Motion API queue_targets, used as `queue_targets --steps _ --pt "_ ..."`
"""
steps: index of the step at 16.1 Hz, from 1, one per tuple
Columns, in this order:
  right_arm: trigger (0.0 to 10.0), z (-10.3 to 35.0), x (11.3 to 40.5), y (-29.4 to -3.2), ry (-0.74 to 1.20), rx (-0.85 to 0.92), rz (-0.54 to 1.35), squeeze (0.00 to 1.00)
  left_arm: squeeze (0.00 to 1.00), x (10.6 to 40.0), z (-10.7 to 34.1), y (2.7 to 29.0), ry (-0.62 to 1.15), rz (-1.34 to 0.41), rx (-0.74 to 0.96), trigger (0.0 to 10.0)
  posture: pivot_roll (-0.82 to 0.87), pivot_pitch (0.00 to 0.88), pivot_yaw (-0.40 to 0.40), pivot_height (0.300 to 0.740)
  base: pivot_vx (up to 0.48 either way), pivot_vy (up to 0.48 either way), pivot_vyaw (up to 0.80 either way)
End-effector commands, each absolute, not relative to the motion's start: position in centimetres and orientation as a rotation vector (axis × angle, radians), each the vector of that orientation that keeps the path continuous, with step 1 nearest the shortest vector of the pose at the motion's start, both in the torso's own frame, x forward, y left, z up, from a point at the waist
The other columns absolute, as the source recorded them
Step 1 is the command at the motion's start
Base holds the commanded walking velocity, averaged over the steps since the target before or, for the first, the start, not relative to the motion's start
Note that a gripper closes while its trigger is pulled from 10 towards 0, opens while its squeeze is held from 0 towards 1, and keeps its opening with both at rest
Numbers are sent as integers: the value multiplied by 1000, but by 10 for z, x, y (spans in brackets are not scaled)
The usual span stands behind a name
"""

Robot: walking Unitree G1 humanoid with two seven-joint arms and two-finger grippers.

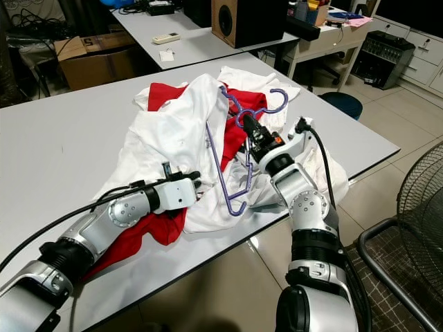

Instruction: Hang hanger

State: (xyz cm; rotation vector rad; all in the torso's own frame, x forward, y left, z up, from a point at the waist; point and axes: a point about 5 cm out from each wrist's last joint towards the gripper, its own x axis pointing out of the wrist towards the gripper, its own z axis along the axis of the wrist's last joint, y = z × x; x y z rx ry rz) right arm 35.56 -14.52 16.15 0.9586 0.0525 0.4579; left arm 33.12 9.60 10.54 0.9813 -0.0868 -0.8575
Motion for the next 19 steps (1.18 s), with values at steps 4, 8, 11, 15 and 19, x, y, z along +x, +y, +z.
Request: queue_targets --steps 4,8,11,15,19 --pt "10000 166 357 -149 36 961 451 0 0 334 104 105 -53 -840 998 0 43 0 17 740 0 0 0" --pt "10000 169 360 -152 15 1001 433 0 0 327 112 113 -73 -885 825 0 50 0 15 740 0 0 0" --pt "10000 168 367 -154 9 1060 397 0 0 313 127 120 -152 -987 740 0 79 0 20 740 0 0 0" --pt "10000 159 380 -154 26 1252 316 0 0 285 147 135 -206 -1126 744 0 140 14 8 740 0 0 0" --pt "10000 162 388 -146 25 1373 303 0 0 279 145 137 -175 -1157 899 0 171 30 3 740 0 0 0"
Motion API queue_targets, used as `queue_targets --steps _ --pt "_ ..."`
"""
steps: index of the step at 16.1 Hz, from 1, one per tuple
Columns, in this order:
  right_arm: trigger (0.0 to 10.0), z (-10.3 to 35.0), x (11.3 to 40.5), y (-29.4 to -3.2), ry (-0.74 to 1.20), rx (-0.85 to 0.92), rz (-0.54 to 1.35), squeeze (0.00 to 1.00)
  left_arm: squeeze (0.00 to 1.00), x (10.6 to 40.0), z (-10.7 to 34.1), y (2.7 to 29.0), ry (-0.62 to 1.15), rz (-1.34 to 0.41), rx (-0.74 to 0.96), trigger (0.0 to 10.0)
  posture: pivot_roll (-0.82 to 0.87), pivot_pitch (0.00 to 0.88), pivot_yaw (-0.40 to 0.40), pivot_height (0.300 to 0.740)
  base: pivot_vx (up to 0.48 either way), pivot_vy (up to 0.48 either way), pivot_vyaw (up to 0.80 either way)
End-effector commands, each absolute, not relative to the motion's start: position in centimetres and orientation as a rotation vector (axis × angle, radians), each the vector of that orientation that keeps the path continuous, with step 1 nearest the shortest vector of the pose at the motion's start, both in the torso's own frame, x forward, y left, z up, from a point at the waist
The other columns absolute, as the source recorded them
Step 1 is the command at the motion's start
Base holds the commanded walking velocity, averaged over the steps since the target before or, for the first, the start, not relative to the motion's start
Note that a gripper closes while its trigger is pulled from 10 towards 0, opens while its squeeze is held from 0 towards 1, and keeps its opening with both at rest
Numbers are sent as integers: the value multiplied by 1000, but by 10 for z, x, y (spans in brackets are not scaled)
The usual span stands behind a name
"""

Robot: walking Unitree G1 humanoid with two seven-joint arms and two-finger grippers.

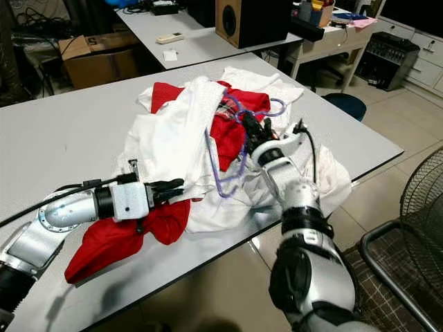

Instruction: Hang hanger

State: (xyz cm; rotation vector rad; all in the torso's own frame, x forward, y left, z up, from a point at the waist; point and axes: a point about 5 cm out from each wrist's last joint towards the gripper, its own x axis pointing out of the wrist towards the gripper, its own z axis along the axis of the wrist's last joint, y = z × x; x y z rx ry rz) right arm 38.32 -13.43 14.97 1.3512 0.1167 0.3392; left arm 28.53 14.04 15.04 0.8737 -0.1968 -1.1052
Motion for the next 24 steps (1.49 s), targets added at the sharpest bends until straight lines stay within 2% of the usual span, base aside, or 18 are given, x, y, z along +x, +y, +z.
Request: queue_targets --steps 1,9,13,18,22,24 --pt "10000 162 389 -145 27 1398 296 0 0 279 144 137 -171 -1152 922 0 173 31 2 740 0 0 0" --pt "10000 156 397 -145 50 1464 168 0 0 253 138 110 -244 -1282 939 0 191 53 4 740 0 0 0" --pt "10000 162 400 -128 75 1400 219 0 0 248 140 96 -296 -1321 915 0 189 54 0 740 0 0 0" --pt "10000 166 405 -139 0 1406 73 0 0 235 145 82 -366 -1404 830 0 183 48 0 740 0 0 0" --pt "10000 179 409 -133 -90 1567 44 0 0 231 142 78 -359 -1412 817 0 186 40 -6 740 0 0 0" --pt "10000 186 410 -115 -82 1620 122 0 0 234 140 80 -339 -1371 828 0 187 37 -13 740 0 0 0"
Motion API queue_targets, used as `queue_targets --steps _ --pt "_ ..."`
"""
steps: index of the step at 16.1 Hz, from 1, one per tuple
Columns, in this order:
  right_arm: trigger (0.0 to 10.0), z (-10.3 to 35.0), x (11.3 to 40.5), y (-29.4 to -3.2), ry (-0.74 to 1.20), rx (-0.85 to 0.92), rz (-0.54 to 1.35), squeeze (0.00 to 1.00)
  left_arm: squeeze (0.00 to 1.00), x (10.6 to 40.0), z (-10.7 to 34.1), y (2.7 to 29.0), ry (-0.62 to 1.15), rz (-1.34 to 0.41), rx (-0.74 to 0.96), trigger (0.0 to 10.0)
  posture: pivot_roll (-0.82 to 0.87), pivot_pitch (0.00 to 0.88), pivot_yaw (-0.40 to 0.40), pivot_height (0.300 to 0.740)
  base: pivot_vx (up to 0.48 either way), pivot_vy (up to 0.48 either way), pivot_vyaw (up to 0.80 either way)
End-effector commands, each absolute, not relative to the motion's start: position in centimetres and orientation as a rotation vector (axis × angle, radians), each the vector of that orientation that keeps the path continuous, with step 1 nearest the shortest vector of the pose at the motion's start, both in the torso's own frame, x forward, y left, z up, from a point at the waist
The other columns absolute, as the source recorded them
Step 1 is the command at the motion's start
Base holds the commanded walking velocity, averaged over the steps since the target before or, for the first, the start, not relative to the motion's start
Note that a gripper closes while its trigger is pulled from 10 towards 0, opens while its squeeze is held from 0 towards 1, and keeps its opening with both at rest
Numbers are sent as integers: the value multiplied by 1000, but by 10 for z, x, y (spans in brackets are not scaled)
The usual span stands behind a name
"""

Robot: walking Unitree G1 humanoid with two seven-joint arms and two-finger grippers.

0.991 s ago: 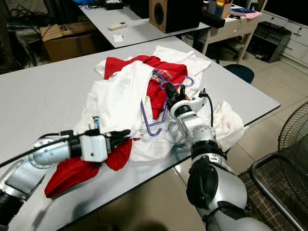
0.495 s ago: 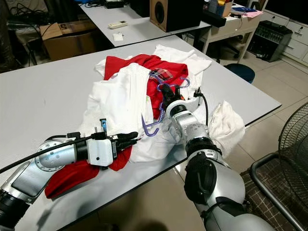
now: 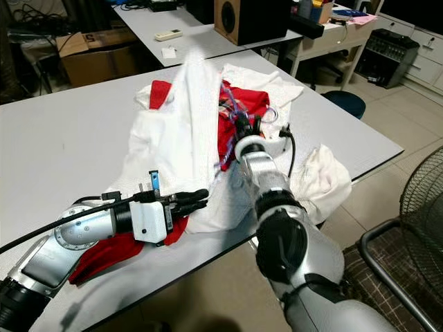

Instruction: Hang hanger

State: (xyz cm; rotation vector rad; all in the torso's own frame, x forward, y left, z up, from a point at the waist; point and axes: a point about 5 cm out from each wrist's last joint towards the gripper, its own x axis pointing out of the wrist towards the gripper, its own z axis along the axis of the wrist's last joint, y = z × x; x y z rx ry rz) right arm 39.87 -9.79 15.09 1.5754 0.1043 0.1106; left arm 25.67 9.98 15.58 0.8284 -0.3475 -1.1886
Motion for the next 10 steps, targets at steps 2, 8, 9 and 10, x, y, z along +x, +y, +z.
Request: queue_targets --steps 2,8,9,10 --pt "10000 188 409 -102 -56 1605 192 0 0 241 140 86 -320 -1310 845 0 186 39 -19 740 0 0 0" --pt "10000 190 398 -79 -18 1474 403 0 0 257 149 101 -343 -1151 880 0 181 41 -32 740 0 0 0" --pt "10000 189 397 -76 -7 1447 416 0 0 257 151 98 -361 -1148 871 0 176 39 -33 740 0 0 0" --pt "10000 181 392 -68 47 1351 453 0 0 256 158 90 -410 -1153 833 0 170 35 -35 740 0 0 0"
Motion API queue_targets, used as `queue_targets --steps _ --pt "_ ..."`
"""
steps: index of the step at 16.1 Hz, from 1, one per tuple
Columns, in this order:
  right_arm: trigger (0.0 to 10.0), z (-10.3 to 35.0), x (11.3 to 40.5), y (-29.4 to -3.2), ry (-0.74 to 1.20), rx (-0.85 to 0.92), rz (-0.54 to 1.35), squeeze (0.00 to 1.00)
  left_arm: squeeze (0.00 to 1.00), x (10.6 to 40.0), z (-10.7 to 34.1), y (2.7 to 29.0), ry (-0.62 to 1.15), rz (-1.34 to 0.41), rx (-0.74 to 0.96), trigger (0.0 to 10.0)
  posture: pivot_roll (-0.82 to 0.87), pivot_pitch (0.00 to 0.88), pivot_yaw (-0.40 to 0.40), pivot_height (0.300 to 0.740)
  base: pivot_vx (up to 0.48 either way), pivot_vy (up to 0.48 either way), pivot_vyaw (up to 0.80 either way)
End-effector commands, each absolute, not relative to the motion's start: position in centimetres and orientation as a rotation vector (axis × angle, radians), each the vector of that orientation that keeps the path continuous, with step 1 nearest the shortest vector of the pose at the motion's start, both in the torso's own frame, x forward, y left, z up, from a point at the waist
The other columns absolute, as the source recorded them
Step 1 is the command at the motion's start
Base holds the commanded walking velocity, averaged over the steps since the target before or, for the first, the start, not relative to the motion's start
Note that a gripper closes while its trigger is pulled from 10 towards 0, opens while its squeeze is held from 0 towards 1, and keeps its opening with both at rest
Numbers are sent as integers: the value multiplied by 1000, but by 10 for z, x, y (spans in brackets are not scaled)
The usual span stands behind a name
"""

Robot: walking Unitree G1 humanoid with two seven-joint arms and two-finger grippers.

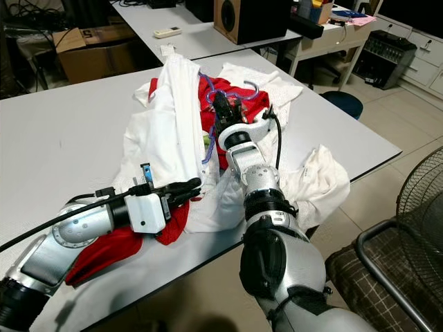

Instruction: Hang hanger

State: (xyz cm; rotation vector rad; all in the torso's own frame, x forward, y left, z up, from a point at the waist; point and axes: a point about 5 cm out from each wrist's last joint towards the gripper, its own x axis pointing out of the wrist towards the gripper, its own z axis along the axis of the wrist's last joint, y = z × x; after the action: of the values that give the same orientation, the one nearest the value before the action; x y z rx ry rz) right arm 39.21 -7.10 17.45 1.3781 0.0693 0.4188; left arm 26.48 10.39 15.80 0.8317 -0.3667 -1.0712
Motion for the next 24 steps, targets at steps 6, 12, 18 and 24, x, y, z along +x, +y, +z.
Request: queue_targets --steps 6,12,18,24 --pt "10000 175 383 -71 74 1333 451 0 0 249 166 76 -401 -1169 612 10000 155 15 -35 740 0 0 0" --pt "10000 177 382 -77 79 1286 442 0 1000 245 177 67 -323 -1244 378 10000 150 0 -41 740 0 0 0" --pt "10000 187 374 -89 104 852 510 0 675 280 204 113 -292 -812 217 10000 134 0 -57 740 0 0 0" --pt "10000 248 307 -95 45 366 872 0 0 258 210 216 12 -298 177 10000 118 0 -75 740 0 0 533"
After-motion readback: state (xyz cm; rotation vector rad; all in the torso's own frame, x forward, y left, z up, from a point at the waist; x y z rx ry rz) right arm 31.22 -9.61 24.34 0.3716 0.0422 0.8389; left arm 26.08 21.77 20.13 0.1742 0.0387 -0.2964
